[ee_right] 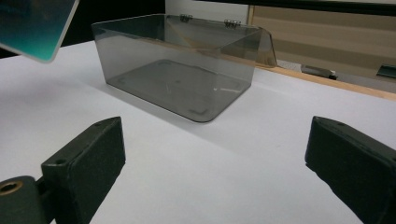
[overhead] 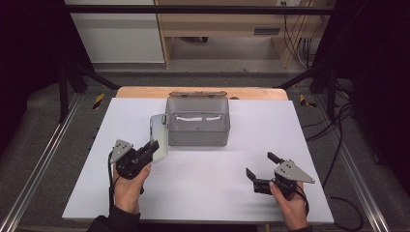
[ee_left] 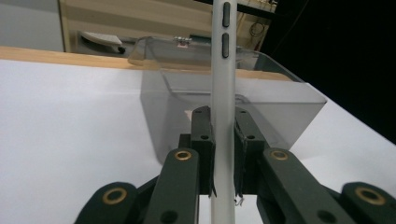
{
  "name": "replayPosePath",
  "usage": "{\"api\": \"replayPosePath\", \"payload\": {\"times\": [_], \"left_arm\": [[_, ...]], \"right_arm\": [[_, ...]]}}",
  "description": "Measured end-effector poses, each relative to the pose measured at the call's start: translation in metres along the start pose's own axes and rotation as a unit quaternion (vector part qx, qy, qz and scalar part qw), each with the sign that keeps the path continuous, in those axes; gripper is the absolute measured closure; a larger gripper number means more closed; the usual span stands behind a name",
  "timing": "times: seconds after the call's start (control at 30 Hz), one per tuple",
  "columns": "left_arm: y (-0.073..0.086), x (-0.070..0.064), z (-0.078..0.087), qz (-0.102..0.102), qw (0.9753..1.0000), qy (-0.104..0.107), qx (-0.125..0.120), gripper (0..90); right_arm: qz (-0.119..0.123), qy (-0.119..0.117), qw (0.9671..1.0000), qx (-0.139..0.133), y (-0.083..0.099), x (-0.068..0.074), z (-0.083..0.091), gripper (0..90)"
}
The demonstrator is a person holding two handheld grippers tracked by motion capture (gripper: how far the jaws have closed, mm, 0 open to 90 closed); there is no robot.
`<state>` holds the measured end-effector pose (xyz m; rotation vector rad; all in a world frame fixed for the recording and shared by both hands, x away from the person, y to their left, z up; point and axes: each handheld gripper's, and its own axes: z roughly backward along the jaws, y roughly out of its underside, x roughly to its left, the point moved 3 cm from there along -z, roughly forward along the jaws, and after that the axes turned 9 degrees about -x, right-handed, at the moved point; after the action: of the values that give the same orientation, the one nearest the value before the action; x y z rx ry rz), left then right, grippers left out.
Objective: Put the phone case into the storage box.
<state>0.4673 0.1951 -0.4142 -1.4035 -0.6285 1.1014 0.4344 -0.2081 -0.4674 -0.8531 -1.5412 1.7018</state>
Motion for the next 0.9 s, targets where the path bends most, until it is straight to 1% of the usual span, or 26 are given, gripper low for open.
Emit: {"api": "replayPosePath", "payload": {"times": [0.03, 0.07, 0.1, 0.13, 0.17, 0.2, 0.27, 0.33, 0.37, 0.4, 0.47, 0.53, 0.67, 0.7, 0.77, 0.83, 0.9], "left_arm": [[-0.005, -0.002, -0.003, 0.001, 1.0000, 0.004, 0.006, 81.0], [-0.005, -0.002, -0.003, 0.001, 1.0000, 0.004, 0.006, 81.0], [-0.014, -0.004, -0.010, 0.010, 0.9998, 0.007, 0.017, 81.0], [-0.014, -0.004, -0.010, 0.010, 0.9998, 0.007, 0.017, 81.0], [-0.022, -0.005, -0.018, 0.014, 0.9995, 0.005, 0.026, 80.9], [-0.026, -0.006, -0.021, 0.011, 0.9994, 0.002, 0.031, 81.0], [-0.035, -0.008, -0.030, 0.015, 0.9991, 0.000, 0.040, 80.9], [-0.038, -0.008, -0.033, 0.018, 0.9989, -0.002, 0.043, 80.9], [-0.044, -0.009, -0.040, 0.023, 0.9984, -0.005, 0.052, 80.9], [-0.047, -0.009, -0.044, 0.022, 0.9981, -0.007, 0.056, 80.9], [-0.054, -0.010, -0.053, 0.016, 0.9975, -0.015, 0.068, 80.9], [-0.060, -0.010, -0.060, 0.021, 0.9966, -0.019, 0.077, 80.9], [-0.072, -0.009, -0.076, 0.027, 0.9954, -0.028, 0.087, 80.9], [-0.072, -0.009, -0.076, 0.027, 0.9954, -0.028, 0.087, 80.9], [-0.078, -0.008, -0.086, 0.026, 0.9949, -0.035, 0.091, 80.9], [-0.083, -0.008, -0.098, 0.032, 0.9942, -0.040, 0.095, 80.9], [-0.086, -0.008, -0.106, 0.021, 0.9940, -0.045, 0.098, 80.9]], "right_arm": [[0.001, 0.001, 1.0000, 0.000, 0.001, -0.001, 0.000, 5.3], [0.005, 0.003, 1.0000, 0.000, 0.001, -0.001, 0.000, 5.4], [0.009, 0.003, 1.0000, -0.001, 0.002, -0.001, 0.001, 5.4], [0.009, 0.003, 1.0000, -0.001, 0.002, -0.001, 0.001, 5.4], [0.013, 0.002, 0.9999, -0.008, 0.001, -0.003, 0.004, 5.5], [0.012, 0.000, 0.9999, -0.009, 0.001, -0.003, 0.005, 5.5], [0.017, 0.004, 0.9998, -0.012, 0.001, -0.004, 0.007, 5.7], [0.017, 0.001, 0.9998, -0.014, 0.002, -0.004, 0.008, 5.7], [0.019, 0.001, 0.9997, -0.013, 0.002, -0.003, 0.008, 5.7], [0.019, -0.001, 0.9997, -0.013, 0.003, -0.002, 0.008, 5.7], [0.027, -0.005, 0.9996, -0.010, 0.003, -0.001, 0.007, 5.7], [0.027, -0.008, 0.9996, -0.011, 0.003, 0.001, 0.007, 5.7], [0.028, -0.006, 0.9995, -0.013, 0.003, 0.001, 0.008, 5.7], [0.028, -0.006, 0.9995, -0.013, 0.003, 0.001, 0.008, 5.7], [0.028, -0.006, 0.9995, -0.012, 0.003, 0.001, 0.008, 5.7], [0.028, -0.006, 0.9995, -0.011, 0.004, 0.001, 0.008, 5.7], [0.027, -0.006, 0.9995, -0.011, 0.004, 0.002, 0.008, 5.7]]}}
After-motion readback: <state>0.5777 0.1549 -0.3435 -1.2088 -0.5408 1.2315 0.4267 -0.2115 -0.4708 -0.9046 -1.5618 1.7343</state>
